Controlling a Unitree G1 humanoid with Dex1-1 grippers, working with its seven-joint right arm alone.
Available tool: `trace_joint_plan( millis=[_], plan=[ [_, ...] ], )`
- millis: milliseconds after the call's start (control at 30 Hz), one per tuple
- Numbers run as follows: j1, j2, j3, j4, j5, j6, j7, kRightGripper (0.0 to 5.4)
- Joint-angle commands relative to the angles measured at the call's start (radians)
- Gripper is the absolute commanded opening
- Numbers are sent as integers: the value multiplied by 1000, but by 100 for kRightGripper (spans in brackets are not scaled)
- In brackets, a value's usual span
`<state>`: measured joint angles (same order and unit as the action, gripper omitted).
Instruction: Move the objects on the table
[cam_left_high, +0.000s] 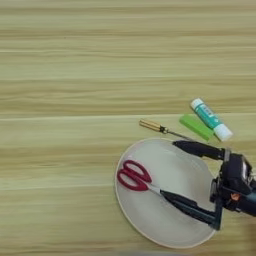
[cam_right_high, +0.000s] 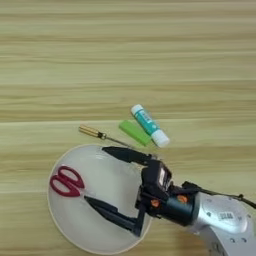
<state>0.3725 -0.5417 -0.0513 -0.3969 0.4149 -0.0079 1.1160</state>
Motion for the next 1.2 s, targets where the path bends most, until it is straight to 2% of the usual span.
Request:
trace_joint_plan(
  millis=[33,367,800,1200],
  plan=[
    [-23,-45,36,-41,-89,48,-72,538],
    [-59,-34,102,-42,-216,104,-169,538],
    [-90,-48,151,-41,-292,205,-211,538],
    [-98,-59,215,-4,-336,255,-208,538]
  ],
)
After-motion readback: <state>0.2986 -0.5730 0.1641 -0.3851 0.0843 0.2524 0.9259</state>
